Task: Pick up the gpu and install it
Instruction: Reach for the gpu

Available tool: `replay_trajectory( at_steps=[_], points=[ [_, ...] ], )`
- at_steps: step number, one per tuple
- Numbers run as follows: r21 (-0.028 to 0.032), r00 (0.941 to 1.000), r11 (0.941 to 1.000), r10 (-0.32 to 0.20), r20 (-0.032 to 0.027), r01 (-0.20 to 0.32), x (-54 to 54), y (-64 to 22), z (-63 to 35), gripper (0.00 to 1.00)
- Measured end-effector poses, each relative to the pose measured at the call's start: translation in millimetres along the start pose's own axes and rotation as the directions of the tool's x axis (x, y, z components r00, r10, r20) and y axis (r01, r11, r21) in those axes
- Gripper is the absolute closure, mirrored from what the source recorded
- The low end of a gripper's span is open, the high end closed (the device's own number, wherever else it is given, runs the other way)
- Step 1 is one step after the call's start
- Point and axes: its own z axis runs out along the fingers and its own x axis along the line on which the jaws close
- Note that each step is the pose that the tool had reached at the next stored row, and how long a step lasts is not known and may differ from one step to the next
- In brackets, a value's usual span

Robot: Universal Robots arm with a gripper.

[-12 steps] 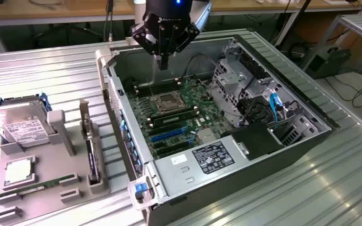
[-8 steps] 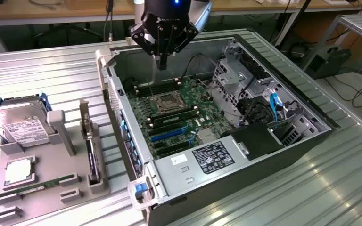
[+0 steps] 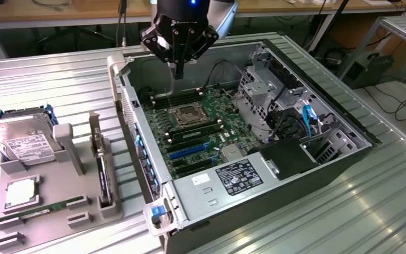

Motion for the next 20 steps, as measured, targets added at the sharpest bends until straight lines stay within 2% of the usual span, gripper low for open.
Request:
replay_trajectory(
  at_steps=[20],
  points=[
    [0.0000,1.0000,1.0000,0.000,0.0000,0.000,7.2,-0.5,-0.2,0.89]
  ],
)
